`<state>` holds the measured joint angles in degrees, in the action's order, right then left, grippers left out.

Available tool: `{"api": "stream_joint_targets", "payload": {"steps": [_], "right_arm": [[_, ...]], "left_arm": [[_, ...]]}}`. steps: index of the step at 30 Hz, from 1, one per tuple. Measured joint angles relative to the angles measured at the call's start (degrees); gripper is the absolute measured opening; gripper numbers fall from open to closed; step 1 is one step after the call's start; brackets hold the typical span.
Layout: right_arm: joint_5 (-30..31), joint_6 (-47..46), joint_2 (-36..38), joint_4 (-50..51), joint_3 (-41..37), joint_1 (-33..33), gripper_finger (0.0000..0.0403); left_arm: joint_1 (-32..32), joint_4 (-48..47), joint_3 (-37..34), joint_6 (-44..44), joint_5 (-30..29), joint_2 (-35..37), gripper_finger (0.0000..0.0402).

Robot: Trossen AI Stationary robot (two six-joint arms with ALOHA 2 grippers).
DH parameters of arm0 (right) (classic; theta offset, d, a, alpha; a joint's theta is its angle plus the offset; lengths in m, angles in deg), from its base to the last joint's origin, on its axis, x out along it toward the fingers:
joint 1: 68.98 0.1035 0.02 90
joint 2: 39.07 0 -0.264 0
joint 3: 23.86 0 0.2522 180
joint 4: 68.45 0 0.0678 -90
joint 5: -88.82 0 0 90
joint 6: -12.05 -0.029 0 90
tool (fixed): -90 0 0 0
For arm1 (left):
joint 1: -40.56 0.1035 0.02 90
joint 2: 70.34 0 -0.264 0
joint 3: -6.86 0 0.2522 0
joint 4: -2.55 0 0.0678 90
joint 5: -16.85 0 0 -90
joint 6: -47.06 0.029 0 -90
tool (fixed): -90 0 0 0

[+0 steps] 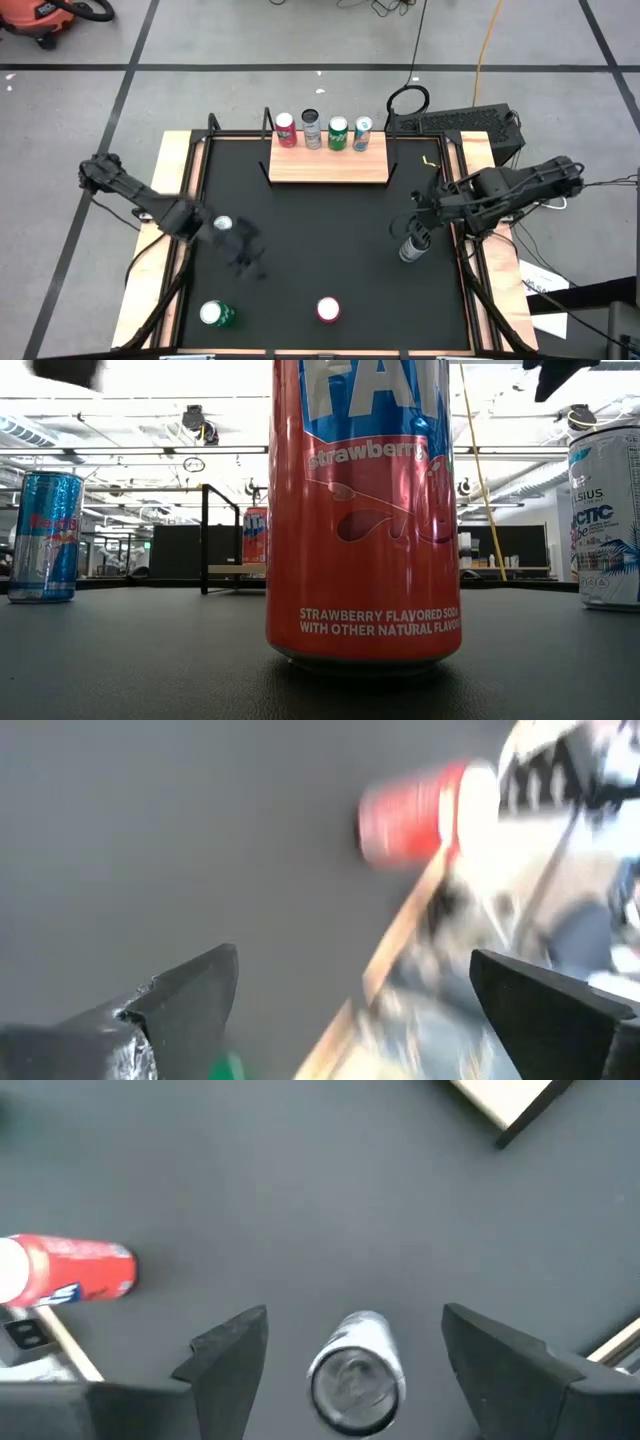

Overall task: Place canned beverage on shelf
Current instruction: Put the red soda can on the shelf aligned with the other red soda can

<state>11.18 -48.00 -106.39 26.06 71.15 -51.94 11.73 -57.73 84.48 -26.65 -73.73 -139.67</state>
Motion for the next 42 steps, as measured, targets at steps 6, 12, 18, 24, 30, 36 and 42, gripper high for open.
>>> {"api": "stream_joint_targets", "payload": {"steps": [6, 12, 18, 24, 30, 36, 42], "right_arm": [[7.61, 3.40, -2.17, -0.45, 0.00, -0.05, 0.0286], [13.15, 9.49, -5.36, -4.71, 0.00, -0.16, 0.0286], [12.87, 12.92, -8.21, -8.12, -0.02, -0.20, 0.0286], [7.45, 16.87, -8.59, -15.35, -0.04, -0.18, 0.0286], [2.34, 20.84, -8.27, -19.26, -0.04, -0.09, 0.0286], [-3.41, 31.98, -8.22, -23.38, -0.19, 1.46, 0.0286], [-13.99, 40.37, -8.29, -42.80, -5.65, 4.31, 0.0286]], "left_arm": [[-13.48, -5.26, 0.00, -22.89, 7.54, -1.38, 0.0397], [-20.57, -7.19, 0.00, -36.84, 7.46, -1.67, 0.0397], [-24.40, -7.82, 0.00, -39.91, 7.44, -3.40, 0.0397], [-22.01, -11.09, 0.09, -38.83, -0.61, -3.68, 0.0397], [-14.75, 3.06, 4.03, -6.65, -20.16, -6.22, 0.0395], [-9.63, 29.16, 6.01, 44.44, -28.10, -14.23, 0.0380], [-5.15, 33.37, 5.95, 49.87, -22.53, -18.53, 0.0379]]}}
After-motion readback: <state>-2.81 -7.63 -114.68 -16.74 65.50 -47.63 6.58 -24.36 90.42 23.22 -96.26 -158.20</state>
